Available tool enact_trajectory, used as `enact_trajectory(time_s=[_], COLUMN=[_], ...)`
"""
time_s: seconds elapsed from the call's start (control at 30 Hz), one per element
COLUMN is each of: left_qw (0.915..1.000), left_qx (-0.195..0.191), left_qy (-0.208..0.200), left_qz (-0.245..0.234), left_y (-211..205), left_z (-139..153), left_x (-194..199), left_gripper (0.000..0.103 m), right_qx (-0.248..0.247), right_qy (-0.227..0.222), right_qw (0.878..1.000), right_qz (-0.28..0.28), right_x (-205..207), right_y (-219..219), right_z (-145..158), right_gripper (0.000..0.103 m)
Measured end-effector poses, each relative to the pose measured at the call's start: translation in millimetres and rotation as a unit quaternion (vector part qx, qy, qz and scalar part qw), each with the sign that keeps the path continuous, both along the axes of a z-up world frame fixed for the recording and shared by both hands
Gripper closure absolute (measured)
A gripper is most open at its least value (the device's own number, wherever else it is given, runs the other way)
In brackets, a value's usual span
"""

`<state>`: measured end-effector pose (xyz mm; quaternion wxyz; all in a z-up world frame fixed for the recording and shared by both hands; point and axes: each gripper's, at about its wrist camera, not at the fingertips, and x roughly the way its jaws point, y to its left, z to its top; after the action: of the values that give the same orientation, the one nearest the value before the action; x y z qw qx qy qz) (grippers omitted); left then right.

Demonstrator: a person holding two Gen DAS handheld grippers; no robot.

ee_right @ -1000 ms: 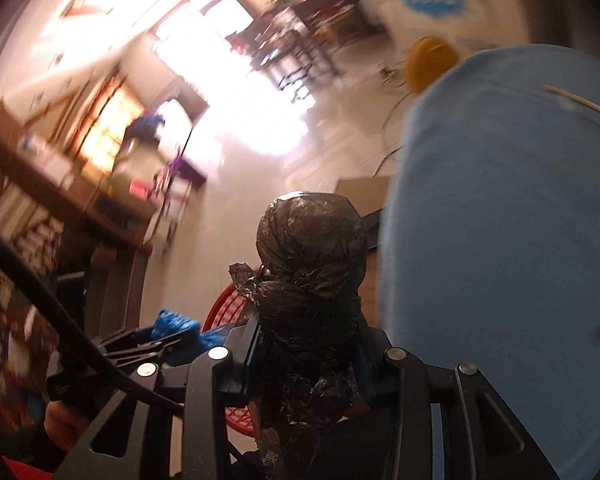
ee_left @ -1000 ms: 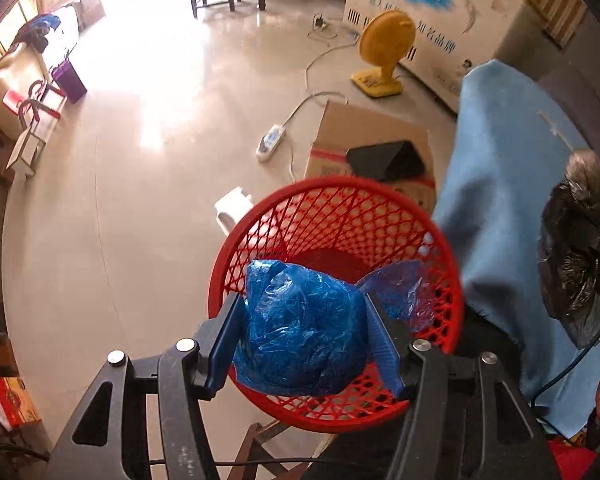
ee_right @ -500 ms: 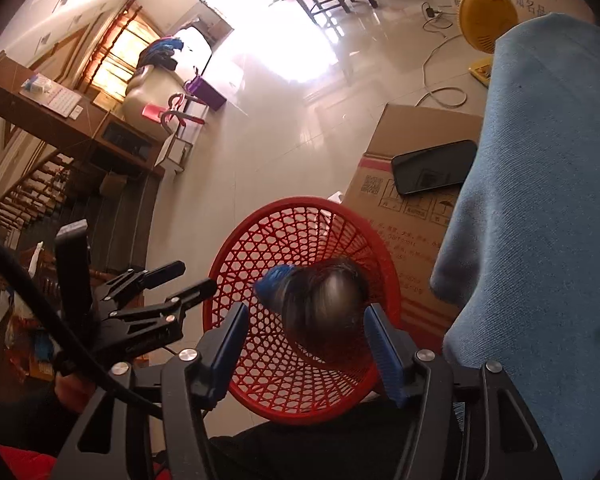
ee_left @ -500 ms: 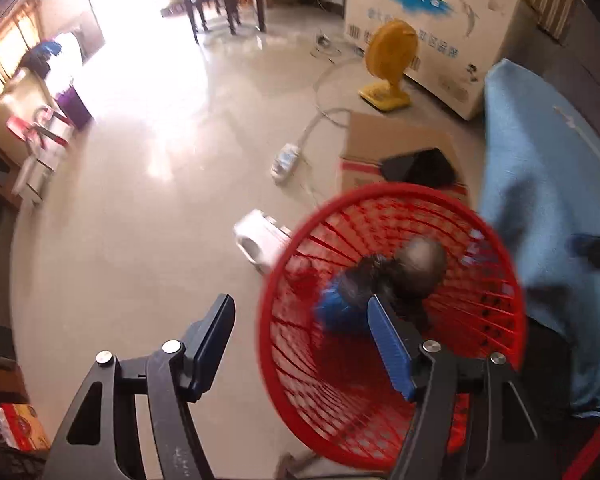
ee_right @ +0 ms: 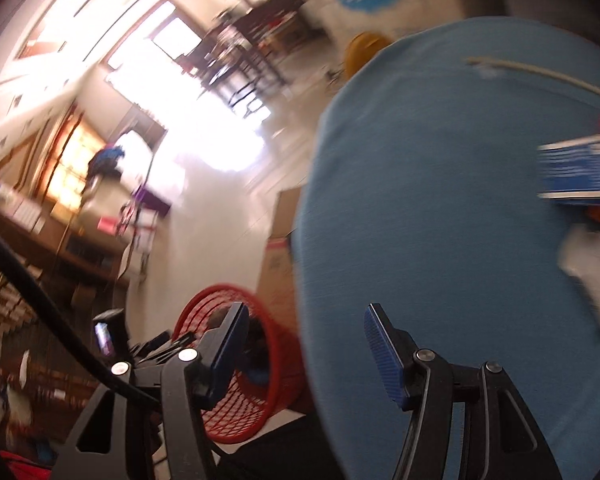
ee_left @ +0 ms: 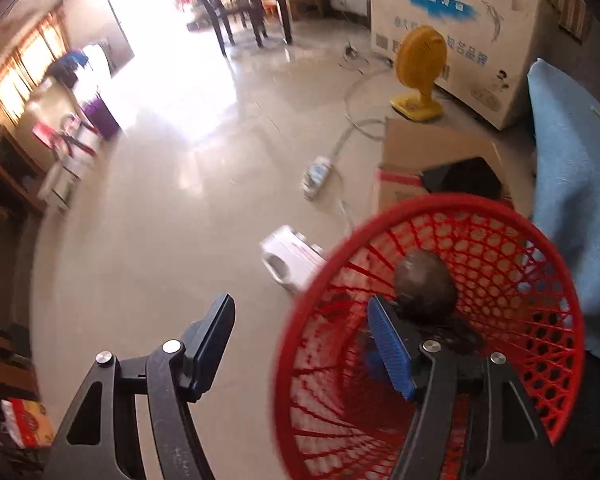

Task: Collect trash
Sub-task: 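Return both tools to the table toward the foil packet and medicine box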

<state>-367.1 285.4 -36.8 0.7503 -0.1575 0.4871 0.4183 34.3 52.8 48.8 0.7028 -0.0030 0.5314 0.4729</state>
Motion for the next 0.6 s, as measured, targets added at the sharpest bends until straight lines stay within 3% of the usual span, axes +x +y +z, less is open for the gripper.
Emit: enact_trajectory(time_s=[0.07, 0.23, 0.4, 0.6], left_qw=[0.9993, 0.9974, 0.9969, 0.9944], left_qx=[0.025, -0.068, -0.063, -0.057], left_qy=[0.028, 0.02, 0.03, 0.018], left_qz=[0.001, 0.013, -0.038, -0.087], left_y=[3, 12, -12, -28], left_z=[-2, -27, -27, -18], left_x=[-2, 1, 33, 71], left_gripper=[0.033, 0.033, 0.033, 0.033], right_qx=[0.005, 0.007, 0.001, -0.012], right_qy=[-0.019, -0.047, -0.05, -0.042], right_qw=[0.999, 0.996, 0.987, 0.967], right_qz=[-0.029, -0.081, -0.153, -0.252], right_x=[9, 24, 41, 61], right_y=[-23, -69, -128, -210], right_z=[10, 24, 26, 20], right_gripper=[0.039, 0.039, 0.039, 0.039])
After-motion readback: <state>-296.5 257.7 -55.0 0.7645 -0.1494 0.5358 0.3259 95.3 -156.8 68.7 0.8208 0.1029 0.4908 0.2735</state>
